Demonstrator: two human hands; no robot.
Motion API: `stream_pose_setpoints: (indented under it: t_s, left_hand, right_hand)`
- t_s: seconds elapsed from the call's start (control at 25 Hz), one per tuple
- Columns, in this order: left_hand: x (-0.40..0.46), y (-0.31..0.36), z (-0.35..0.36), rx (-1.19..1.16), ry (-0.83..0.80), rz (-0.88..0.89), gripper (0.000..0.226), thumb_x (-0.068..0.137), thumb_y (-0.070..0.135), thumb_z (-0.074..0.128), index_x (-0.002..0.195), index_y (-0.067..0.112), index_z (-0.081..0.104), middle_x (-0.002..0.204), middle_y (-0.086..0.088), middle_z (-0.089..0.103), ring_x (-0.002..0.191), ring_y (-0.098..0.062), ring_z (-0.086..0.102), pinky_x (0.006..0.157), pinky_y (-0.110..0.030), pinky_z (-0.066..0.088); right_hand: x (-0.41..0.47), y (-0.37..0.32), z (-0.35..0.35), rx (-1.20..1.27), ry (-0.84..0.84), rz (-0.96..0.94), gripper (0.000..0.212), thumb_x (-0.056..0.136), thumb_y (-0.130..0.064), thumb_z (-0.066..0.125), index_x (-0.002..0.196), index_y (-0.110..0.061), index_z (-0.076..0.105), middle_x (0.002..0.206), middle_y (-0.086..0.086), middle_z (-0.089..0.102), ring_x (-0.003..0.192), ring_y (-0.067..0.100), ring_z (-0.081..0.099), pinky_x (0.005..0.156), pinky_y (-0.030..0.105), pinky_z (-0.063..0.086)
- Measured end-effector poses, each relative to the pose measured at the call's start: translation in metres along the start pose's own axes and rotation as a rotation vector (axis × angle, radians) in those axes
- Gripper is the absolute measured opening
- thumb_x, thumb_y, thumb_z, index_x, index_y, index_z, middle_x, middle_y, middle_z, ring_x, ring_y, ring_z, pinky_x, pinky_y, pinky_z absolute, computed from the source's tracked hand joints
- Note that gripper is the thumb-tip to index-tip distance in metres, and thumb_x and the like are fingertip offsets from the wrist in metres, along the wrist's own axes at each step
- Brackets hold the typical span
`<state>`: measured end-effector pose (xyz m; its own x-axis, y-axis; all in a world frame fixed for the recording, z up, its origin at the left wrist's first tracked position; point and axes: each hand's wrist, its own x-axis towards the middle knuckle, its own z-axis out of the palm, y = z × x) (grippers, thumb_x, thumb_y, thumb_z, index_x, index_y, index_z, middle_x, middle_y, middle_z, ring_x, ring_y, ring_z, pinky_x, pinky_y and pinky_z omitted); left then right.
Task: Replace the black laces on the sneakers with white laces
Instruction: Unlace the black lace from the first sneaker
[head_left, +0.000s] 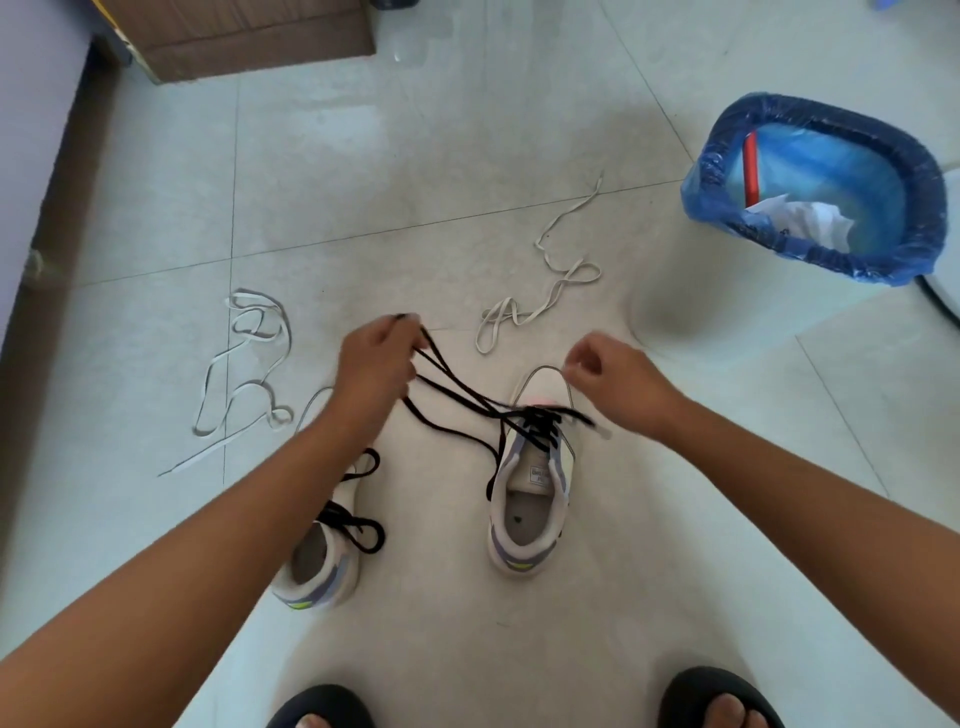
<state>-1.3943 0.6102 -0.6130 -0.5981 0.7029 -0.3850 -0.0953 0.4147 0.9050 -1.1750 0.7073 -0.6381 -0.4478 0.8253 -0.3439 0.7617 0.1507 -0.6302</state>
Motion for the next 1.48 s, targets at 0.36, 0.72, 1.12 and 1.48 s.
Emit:
stream_pose_setpoints:
  t_s: [0.36,0.72,1.12,1.48]
  left_hand:
    - [-0.005,-0.031,-0.004,0.657,-0.327,-0.245,0.030,0.096,0.037,0.047,0.091,0.008,0.055,0.080,-0.007,0.060,0.057,-0.016,0.053,0.050,-0.023,0.038]
    - [-0.060,-0.102,0.064,1.313,-0.612,0.112,0.031,0.099,0.023,0.036,0.121,0.002,0.036,0.111,-0.016,0.062,0.096,-0.034,0.061,0.067,-0.033,0.037]
    - [-0.067,-0.125,0.065,1.416,-0.534,0.137,0.030,0.095,0.007,0.038,0.124,0.003,0.034,0.109,-0.013,0.064,0.094,-0.031,0.064,0.064,-0.032,0.037]
    - [-0.067,-0.123,0.061,1.387,-0.610,0.109,0.031,0.097,0.009,0.037,0.128,0.003,0.033,0.111,-0.015,0.062,0.097,-0.032,0.062,0.070,-0.035,0.043]
  right_hand:
    - [-0.015,0.023,0.059,-0.189,-0.234,0.132,0.021,0.091,-0.026,0.058,0.078,-0.014,0.047,0.076,0.001,0.052,0.077,0.021,0.052,0.058,0.029,0.036]
    - [-0.012,0.025,0.063,-0.304,-0.347,-0.017,0.021,0.096,-0.007,0.038,0.115,-0.009,0.046,0.110,0.016,0.060,0.084,0.025,0.050,0.062,0.029,0.033]
    - [-0.013,0.017,0.060,-0.653,-0.124,0.036,0.020,0.090,-0.030,0.046,0.093,-0.013,0.056,0.094,0.009,0.065,0.083,0.026,0.060,0.070,0.033,0.038]
    - [-0.002,0.047,0.026,-1.213,0.183,-0.570,0.010,0.059,-0.012,0.070,0.059,-0.016,0.060,0.053,0.002,0.055,0.047,0.020,0.054,0.055,0.027,0.042]
